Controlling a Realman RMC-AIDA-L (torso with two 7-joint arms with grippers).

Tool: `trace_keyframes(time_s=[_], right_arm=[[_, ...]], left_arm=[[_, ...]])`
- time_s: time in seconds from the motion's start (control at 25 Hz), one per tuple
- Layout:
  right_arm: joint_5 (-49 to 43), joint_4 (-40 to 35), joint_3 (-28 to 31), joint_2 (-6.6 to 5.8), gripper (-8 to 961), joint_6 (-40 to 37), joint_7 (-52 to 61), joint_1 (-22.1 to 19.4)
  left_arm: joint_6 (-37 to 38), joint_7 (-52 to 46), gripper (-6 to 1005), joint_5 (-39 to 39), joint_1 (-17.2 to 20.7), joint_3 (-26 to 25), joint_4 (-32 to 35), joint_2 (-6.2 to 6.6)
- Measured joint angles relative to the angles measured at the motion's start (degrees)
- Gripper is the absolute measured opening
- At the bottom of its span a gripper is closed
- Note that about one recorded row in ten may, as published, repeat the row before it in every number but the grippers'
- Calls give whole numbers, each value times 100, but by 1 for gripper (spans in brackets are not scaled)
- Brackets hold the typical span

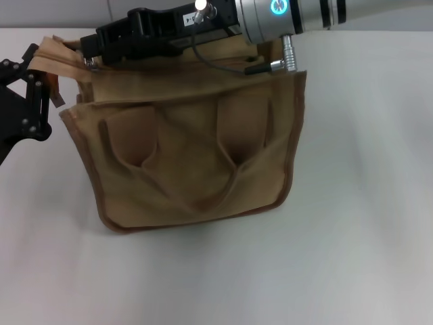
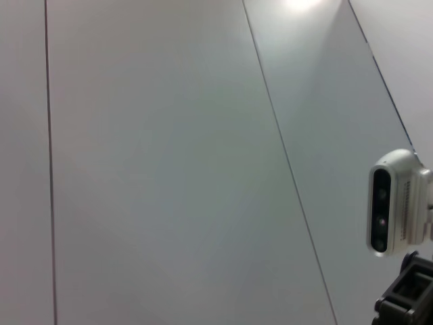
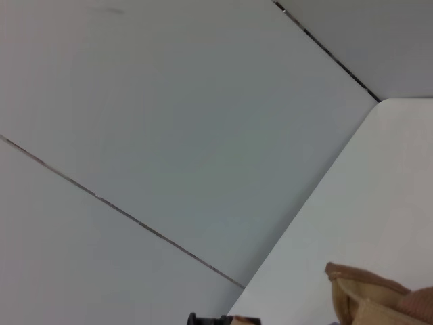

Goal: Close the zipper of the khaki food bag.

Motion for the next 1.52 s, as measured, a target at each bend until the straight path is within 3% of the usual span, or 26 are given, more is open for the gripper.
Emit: trace_keyframes(time_s=[0.16,0.4,1.52], right_arm=[[93,55,-89,0,409,114,2,25],[378,85,-322,0,320,162,3,78],[971,191,-1040,-1,284,293,61,146]], left_arm=[[184,6,20,12,-28,1,-9,0],[204,92,20,33,-93,15,-49,0],[349,144,21,6,-162,47,-53,0]])
